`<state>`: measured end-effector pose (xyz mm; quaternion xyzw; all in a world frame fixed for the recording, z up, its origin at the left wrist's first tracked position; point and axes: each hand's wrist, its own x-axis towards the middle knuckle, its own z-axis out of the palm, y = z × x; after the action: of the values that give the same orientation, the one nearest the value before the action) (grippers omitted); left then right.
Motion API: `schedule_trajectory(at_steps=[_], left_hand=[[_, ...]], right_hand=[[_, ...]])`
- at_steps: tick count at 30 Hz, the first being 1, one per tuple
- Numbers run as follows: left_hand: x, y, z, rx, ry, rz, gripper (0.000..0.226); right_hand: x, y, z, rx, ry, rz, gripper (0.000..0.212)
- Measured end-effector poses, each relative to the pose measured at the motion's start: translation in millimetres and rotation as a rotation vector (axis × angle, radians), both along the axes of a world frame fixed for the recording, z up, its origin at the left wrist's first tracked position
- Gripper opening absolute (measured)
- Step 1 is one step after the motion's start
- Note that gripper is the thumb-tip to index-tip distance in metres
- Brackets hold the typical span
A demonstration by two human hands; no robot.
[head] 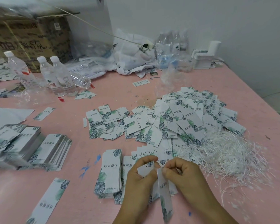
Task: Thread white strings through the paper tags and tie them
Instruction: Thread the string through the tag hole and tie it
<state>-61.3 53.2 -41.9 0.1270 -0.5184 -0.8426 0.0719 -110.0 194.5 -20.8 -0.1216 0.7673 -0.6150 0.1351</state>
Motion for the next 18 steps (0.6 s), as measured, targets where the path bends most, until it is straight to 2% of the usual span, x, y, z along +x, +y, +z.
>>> schedule_trajectory(at_steps=[3,7,9,11,15,17,18], left_hand=[[-1.2,1.2,-1.5,-0.001,0.006,0.020,0.031],[-2.7,0.4,-3.2,0.020,0.019,0.049,0.024],[-3.0,0.3,-3.0,0.057,0.009,0.057,0.025],[-3.6,0.2,-3.0,0.116,-0.017,0.073,0.028],[-4.2,-0.8,-2.8,0.190,-0.058,0.100,0.029],[-3.7,-0.3,-2.3,0.196,-0.054,0.103,0.030],[-3.3,0.2,-2.0,0.184,-0.048,0.098,0.030]], right_hand=[[-2.5,-0.7,-2.5,-0.109,-0.138,0.009,0.011],[-16.2,-0.4,-4.9,-0.613,-0.577,-0.123,0.018],[-21.6,1.4,-4.1,-0.792,-0.703,-0.185,0.025],[-24.9,2.5,-4.6,-0.904,-0.769,-0.243,0.024],[-25.6,4.1,-5.0,-0.962,-0.713,-0.270,0.020],[-20.2,5.1,-0.5,-0.870,-0.558,-0.227,0.022],[-15.5,5.1,2.1,-0.747,-0.439,-0.194,0.023]])
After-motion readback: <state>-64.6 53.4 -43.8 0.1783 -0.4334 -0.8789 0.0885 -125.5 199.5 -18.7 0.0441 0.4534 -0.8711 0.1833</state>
